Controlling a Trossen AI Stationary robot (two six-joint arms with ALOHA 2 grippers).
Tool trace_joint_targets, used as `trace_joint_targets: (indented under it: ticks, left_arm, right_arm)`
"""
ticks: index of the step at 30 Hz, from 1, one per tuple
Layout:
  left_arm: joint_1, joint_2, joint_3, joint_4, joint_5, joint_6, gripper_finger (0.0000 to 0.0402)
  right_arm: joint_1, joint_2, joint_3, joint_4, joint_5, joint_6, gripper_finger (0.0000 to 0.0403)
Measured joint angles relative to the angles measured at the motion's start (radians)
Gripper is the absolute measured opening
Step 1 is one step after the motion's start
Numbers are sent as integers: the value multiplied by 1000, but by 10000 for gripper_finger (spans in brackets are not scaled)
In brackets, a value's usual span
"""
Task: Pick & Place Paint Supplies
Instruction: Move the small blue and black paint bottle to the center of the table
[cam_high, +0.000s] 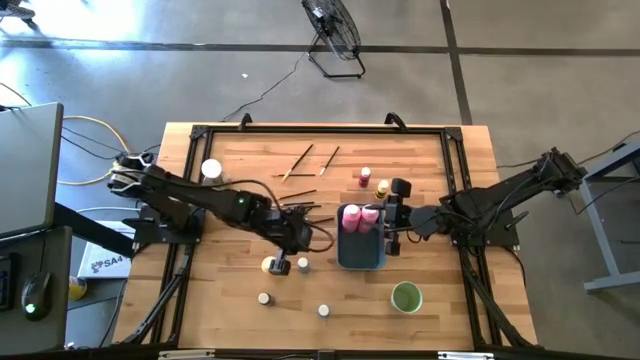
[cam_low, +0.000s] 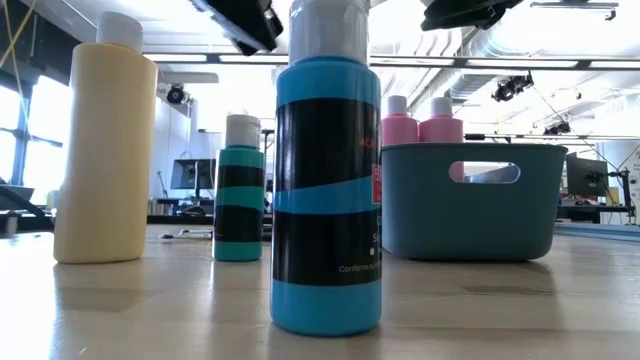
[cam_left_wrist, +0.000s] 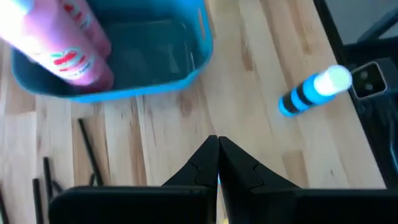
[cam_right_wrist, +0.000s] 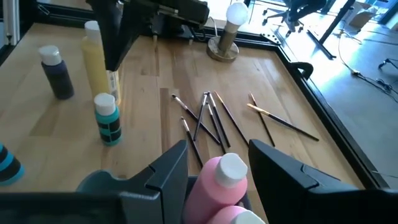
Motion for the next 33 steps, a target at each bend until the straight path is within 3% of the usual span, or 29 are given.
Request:
trace_joint_targets:
  ticks: [8, 23, 27, 33]
  left_arm:
    - [0, 168, 198, -273, 6, -6, 8]
    - [0, 195, 217, -247, 132, -27, 11]
    - [0, 197, 216, -267, 126, -30, 42]
    - [0, 196, 216, -253, 94, -30, 120]
  right_arm:
    - [0, 0, 0, -8, -1, 0, 162]
    - [0, 0, 0, -63, -1, 52, 162]
    - [0, 0, 0, -65, -1, 52, 162]
    - [0, 0, 0, -65, -1, 53, 162]
